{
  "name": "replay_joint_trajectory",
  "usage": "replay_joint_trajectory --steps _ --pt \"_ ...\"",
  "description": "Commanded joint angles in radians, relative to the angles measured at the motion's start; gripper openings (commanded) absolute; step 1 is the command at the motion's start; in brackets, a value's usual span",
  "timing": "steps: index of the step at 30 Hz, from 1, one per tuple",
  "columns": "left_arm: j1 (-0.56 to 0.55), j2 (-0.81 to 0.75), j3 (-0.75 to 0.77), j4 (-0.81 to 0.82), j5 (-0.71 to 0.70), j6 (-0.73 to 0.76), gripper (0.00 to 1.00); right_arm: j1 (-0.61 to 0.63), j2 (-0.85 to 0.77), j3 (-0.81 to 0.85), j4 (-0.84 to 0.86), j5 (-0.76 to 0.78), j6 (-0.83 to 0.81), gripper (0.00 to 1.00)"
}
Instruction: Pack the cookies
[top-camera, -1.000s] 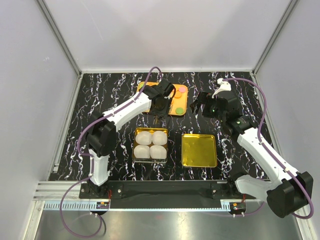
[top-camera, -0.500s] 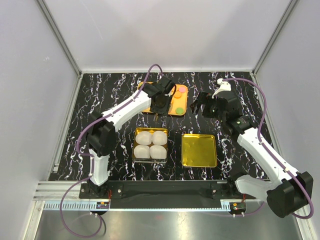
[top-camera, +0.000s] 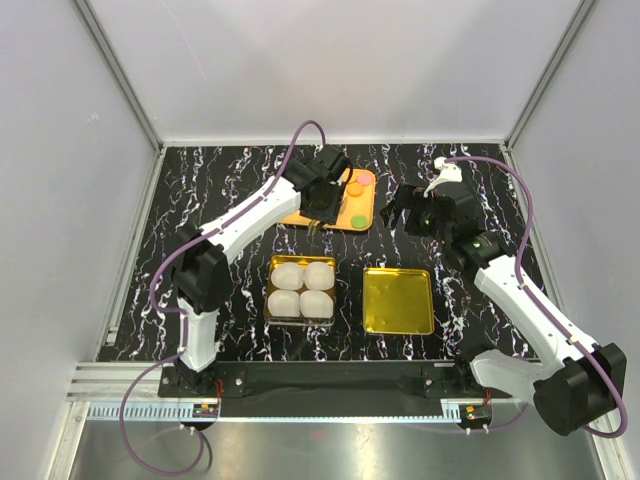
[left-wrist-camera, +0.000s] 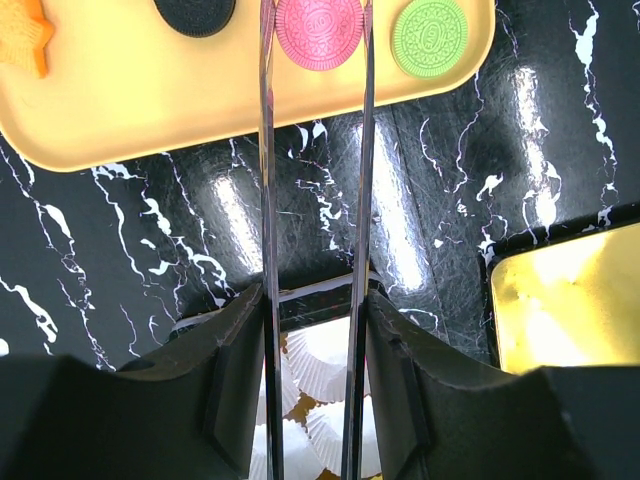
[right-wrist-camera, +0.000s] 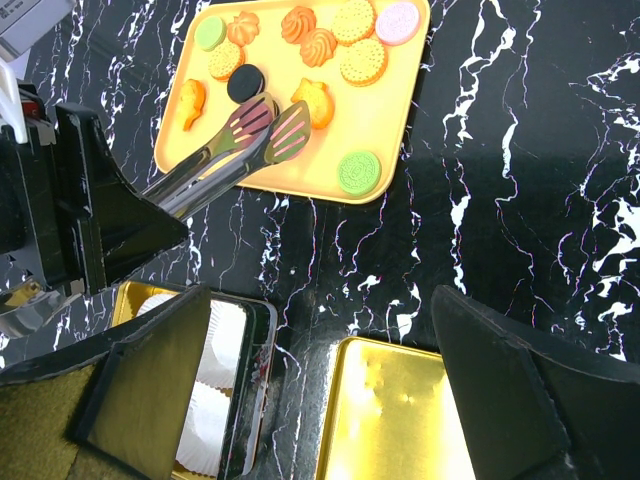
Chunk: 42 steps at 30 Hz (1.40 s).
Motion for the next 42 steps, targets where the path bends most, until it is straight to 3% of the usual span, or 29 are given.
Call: replay_joint_trajectory --steps 1,26,35,42 --pt "-0.002 -0.089 -0.005 0.004 -0.021 0.010 0.44 -0.005 -0.010 0.006 0.009 0.025 -0.017 1.00" --pt "-0.004 -0.701 -0.526 -0.070 0.005 -0.073 0.45 -0.005 0.023 0.015 0.006 0.045 -0.023 1.00" --pt "-0.005 -0.827 -0.690 -0.099 0.034 -0.088 0.45 -0.005 0.040 0.021 0.008 0.042 -0.023 1.00" --pt "-0.012 -0.870 -0.734 -0.122 0.058 -0.082 0.45 -0.005 0.042 0.023 0.008 0.042 -0.025 1.00"
